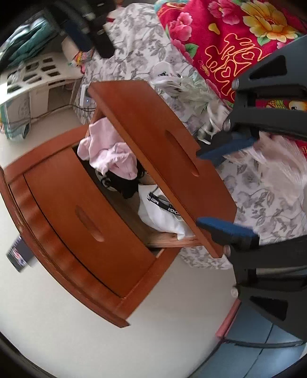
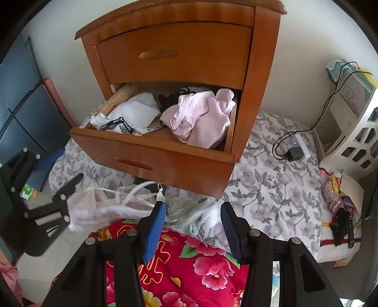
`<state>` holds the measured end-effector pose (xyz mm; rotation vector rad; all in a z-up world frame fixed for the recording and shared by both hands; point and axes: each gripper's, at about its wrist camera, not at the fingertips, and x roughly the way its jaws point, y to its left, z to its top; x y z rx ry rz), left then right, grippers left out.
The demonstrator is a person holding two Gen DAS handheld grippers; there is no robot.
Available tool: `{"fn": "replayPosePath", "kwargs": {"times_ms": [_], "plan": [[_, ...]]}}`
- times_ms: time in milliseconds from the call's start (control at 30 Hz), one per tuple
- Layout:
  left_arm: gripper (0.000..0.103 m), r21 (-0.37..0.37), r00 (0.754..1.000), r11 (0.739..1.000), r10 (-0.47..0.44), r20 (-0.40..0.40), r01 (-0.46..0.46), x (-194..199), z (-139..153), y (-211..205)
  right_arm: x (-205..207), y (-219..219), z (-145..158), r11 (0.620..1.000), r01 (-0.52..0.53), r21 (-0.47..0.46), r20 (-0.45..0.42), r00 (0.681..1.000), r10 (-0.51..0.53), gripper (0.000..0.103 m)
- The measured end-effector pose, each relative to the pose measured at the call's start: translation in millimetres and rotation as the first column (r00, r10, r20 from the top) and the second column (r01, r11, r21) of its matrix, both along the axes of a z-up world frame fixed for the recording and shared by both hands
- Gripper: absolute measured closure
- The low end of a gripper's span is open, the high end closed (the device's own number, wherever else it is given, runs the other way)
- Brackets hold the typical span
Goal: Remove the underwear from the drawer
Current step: 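Lower both held items onto the red blanket and open both grippers, then move both tools back into the open drawer toward the remaining clothes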
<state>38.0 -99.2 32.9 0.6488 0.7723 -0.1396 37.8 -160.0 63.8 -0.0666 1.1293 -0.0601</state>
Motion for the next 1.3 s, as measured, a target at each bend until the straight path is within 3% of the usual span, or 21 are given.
{"fn": "replayPosePath", "kwargs": {"times_ms": [133, 267, 333, 367, 433, 533, 733, 933, 1300], "plan": [[0.034, -0.127, 0.994, 0.989, 0.060, -0.092, -0.071, 14.6, 0.3, 20.4, 1.7, 2.2, -8.4, 1.000, -0.006, 0.001, -0.016, 1.000, 0.006, 0.045], [0.030, -0.254, 0.974, 0.951, 0.135, -0.180, -0.178, 29.2, -5.5, 48.7, 1.9, 5.0, -15.3, 1.000, -0.018, -0.002, -0.028, 0.999, 0.018, 0.033], [0.009, -0.303, 0.964, 0.926, 0.166, -0.210, -0.226, 32.9, -7.3, 61.9, 1.9, 6.3, -18.1, 1.000, -0.023, -0.005, -0.030, 0.999, 0.023, 0.025], [0.006, -0.334, 0.957, 0.909, 0.179, -0.229, -0.250, 34.3, -7.7, 68.9, 2.3, 7.0, -19.2, 1.000, -0.025, -0.009, -0.031, 0.999, 0.024, 0.021], [0.006, -0.382, 0.945, 0.877, 0.200, -0.258, -0.290, 36.6, -8.0, 80.0, 3.4, 7.7, -20.9, 1.000, -0.027, -0.010, -0.031, 0.999, 0.027, 0.014], [0.005, -0.415, 0.943, 0.858, 0.205, -0.262, -0.302, 38.2, -5.3, 85.1, 5.8, 10.0, -24.0, 0.999, -0.032, -0.008, -0.033, 0.999, 0.032, 0.000], [0.001, -0.504, 0.960, 0.822, 0.173, -0.220, -0.264, 45.5, 17.1, 80.0, 12.3, 18.0, -22.9, 0.998, -0.058, 0.002, -0.005, 0.998, 0.058, 0.000], [0.001, -0.541, 0.974, 0.812, 0.153, -0.167, -0.220, 61.1, 32.7, 70.4, 25.0, 19.5, -10.1, 0.997, -0.070, 0.011, 0.039, 0.997, 0.070, 0.000], [0.001, -0.598, 0.980, 0.779, 0.117, -0.161, -0.191, 96.8, 33.8, 71.1, 62.9, 6.1, 11.5, 0.999, -0.039, 0.022, 0.084, 0.996, 0.037, 0.000]]}}
